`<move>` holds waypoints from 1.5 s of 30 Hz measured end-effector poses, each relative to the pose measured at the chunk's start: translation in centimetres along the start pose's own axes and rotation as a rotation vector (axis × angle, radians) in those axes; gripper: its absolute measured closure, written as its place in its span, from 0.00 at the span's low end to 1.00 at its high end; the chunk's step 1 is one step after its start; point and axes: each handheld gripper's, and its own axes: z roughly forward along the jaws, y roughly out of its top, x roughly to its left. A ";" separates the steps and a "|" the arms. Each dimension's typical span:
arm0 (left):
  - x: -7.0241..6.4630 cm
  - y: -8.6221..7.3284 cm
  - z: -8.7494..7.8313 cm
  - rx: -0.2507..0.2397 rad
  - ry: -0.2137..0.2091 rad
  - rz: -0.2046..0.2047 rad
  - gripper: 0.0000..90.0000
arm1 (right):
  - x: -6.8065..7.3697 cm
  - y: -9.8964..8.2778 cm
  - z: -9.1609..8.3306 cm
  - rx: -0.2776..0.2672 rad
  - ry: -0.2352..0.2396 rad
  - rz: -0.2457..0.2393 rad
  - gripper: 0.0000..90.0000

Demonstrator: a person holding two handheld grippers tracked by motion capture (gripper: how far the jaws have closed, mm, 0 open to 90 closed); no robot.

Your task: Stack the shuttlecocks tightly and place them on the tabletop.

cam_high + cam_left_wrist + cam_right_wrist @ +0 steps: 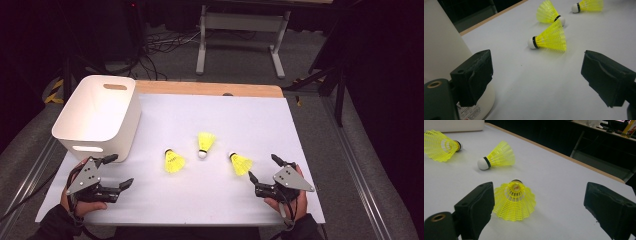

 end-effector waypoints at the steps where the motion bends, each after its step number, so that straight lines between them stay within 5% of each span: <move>1: 0.0 0.0 0.1 0.002 -0.002 0.000 0.12 | 0.0 0.0 0.0 0.000 0.000 0.000 0.12; 16: -1.1 0.7 0.9 -0.003 -0.049 0.030 0.15 | -0.1 0.3 -0.3 -0.002 -0.033 -0.006 0.12; 25: -2.4 3.9 5.6 0.040 -0.103 0.132 0.17 | -0.2 0.0 0.1 0.020 -0.035 -0.009 0.13; 26: -2.6 4.4 6.7 0.065 -0.108 0.179 0.20 | -0.1 0.0 0.1 0.022 -0.037 -0.014 0.14; 30: -2.5 5.4 9.1 0.111 -0.120 0.224 0.28 | 0.0 -0.1 0.3 0.036 -0.038 -0.017 0.14; 34: -2.0 5.9 10.7 0.150 -0.122 0.235 0.37 | 0.0 -0.2 0.5 0.049 -0.038 -0.019 0.15; 39: -2.1 6.4 13.4 0.270 -0.099 0.266 0.49 | 0.1 -0.3 0.8 0.067 -0.032 -0.016 0.16; 45: -2.2 7.3 14.9 0.302 -0.123 0.296 0.71 | -0.1 -0.4 0.9 0.074 -0.023 -0.009 0.16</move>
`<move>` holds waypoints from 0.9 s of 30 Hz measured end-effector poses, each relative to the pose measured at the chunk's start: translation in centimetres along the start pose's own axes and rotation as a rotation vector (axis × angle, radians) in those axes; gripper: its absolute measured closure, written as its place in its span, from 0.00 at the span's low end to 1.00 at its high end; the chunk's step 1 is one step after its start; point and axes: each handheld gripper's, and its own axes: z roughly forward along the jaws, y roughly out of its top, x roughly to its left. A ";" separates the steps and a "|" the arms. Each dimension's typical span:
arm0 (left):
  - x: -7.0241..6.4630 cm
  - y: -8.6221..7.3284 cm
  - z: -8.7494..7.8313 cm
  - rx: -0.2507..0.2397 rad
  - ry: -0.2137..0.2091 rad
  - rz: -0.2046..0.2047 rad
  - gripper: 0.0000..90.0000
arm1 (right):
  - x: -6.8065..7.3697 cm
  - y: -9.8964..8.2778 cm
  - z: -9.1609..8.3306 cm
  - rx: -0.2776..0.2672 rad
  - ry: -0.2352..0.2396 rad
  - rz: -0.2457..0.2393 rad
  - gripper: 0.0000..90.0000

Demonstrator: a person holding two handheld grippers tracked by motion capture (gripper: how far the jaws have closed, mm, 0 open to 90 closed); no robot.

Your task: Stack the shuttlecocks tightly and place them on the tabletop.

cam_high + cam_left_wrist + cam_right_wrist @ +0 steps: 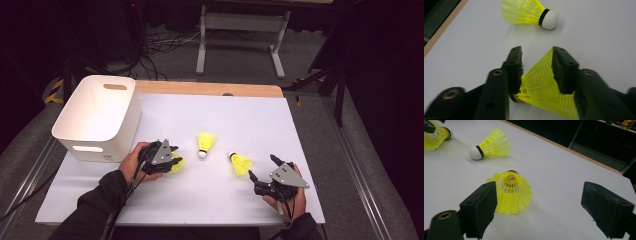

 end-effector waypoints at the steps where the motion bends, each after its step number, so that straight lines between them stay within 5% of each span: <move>1: 0.1 0.2 0.2 0.011 -0.004 0.008 0.75 | 0.0 0.0 0.0 0.002 0.005 0.006 0.16; 3: 0.3 0.5 0.6 0.019 -0.023 0.007 0.83 | -0.2 0.0 0.0 0.001 0.033 0.032 0.16; 11: 2.0 2.0 0.5 0.027 0.039 -0.023 0.97 | -0.5 -0.1 0.1 0.005 0.056 0.054 0.16; 13: 2.5 2.2 0.5 0.041 0.037 -0.049 0.98 | -0.5 -0.1 0.1 0.006 0.064 0.064 0.16; 18: 3.5 2.5 0.2 0.096 0.078 -0.041 0.99 | -0.7 -0.1 0.1 0.002 0.075 0.082 0.16; 25: 4.4 2.3 0.5 0.231 0.084 -0.034 0.99 | -0.6 -0.1 0.2 0.009 0.087 0.082 0.16; 27: 4.7 2.2 0.8 0.213 0.101 -0.048 0.99 | -0.5 -0.1 0.4 0.015 0.094 0.078 0.16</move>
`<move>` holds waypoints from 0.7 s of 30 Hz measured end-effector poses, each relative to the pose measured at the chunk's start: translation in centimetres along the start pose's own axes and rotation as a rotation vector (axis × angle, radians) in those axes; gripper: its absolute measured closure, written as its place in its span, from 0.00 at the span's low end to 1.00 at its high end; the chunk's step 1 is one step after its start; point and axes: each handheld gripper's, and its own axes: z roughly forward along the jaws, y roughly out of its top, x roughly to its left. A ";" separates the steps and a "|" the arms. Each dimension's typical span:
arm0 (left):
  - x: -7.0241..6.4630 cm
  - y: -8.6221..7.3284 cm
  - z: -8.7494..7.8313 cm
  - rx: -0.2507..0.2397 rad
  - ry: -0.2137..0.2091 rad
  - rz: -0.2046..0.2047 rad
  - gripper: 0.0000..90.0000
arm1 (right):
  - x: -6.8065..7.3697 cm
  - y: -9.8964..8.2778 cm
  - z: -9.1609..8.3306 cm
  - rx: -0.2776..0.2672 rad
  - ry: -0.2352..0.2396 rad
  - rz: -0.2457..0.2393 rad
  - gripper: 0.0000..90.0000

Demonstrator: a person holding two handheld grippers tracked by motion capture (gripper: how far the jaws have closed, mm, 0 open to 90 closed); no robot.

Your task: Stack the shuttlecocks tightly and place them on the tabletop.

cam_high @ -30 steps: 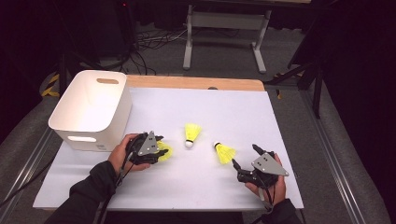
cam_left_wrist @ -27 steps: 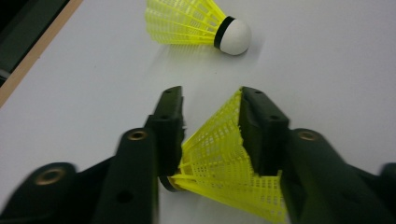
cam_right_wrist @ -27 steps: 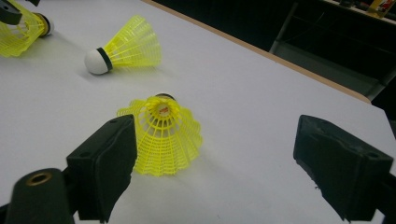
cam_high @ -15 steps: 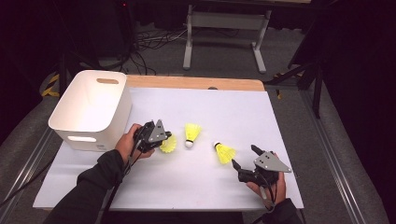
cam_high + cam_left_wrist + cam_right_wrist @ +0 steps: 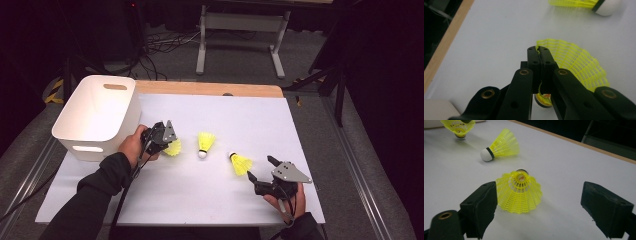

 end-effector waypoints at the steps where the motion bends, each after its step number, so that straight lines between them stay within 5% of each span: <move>1: 0.1 0.0 0.1 -0.002 -0.001 -0.004 0.99 | 0.0 0.0 0.1 0.005 0.005 -0.003 0.16; 11: 0.1 1.4 1.5 0.003 -0.003 0.022 0.96 | 0.1 -0.2 0.3 0.023 0.038 -0.016 0.16; 21: -0.3 1.9 3.6 -0.013 -0.009 -0.001 0.89 | 0.0 -0.2 0.3 0.021 0.041 -0.006 0.15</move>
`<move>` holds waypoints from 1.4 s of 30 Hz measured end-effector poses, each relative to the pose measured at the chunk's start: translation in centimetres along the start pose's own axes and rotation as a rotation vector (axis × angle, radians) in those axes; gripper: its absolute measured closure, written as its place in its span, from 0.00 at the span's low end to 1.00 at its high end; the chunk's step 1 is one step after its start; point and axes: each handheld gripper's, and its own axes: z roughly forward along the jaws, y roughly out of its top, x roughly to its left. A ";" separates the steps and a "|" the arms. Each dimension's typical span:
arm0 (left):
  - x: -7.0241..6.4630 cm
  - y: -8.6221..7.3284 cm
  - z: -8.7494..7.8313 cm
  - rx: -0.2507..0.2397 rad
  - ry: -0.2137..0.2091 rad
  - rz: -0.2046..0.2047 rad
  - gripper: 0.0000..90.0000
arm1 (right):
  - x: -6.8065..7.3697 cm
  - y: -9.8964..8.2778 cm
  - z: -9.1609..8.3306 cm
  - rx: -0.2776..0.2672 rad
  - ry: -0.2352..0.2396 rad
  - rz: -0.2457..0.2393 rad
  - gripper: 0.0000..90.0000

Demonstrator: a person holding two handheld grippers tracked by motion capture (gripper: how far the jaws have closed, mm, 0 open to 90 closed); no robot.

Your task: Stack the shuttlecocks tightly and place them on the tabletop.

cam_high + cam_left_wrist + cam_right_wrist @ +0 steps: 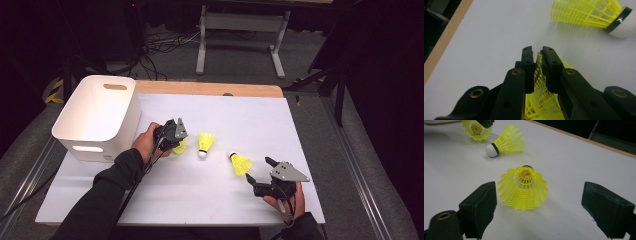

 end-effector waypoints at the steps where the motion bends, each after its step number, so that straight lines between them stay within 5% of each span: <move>1: 0.0 0.0 0.2 0.000 -0.002 -0.009 0.89 | 0.0 0.0 0.1 0.000 0.000 0.004 0.15; 9: 0.3 0.2 1.1 -0.005 0.008 -0.043 0.88 | 0.1 0.1 0.4 0.006 -0.014 0.009 0.15; 17: 1.2 0.8 1.4 0.009 0.040 -0.109 0.89 | 0.2 0.1 0.5 0.012 0.001 0.002 0.15; 19: 1.3 0.8 1.4 0.004 0.020 -0.137 0.87 | 0.1 0.1 0.5 0.015 0.006 0.004 0.15; 23: 1.3 0.8 1.7 0.012 0.024 -0.122 0.82 | 0.2 0.1 0.6 0.016 0.015 0.000 0.15; 26: 1.2 0.9 1.5 -0.005 0.027 -0.157 0.77 | 0.2 0.1 0.6 0.015 0.015 0.002 0.15; 33: 1.4 1.0 0.8 -0.039 0.052 -0.156 0.70 | 0.1 0.1 0.5 0.010 0.019 0.006 0.15; 42: 1.0 1.3 -2.1 -0.120 0.073 -0.137 0.61 | -0.1 0.0 0.2 0.011 0.007 0.004 0.15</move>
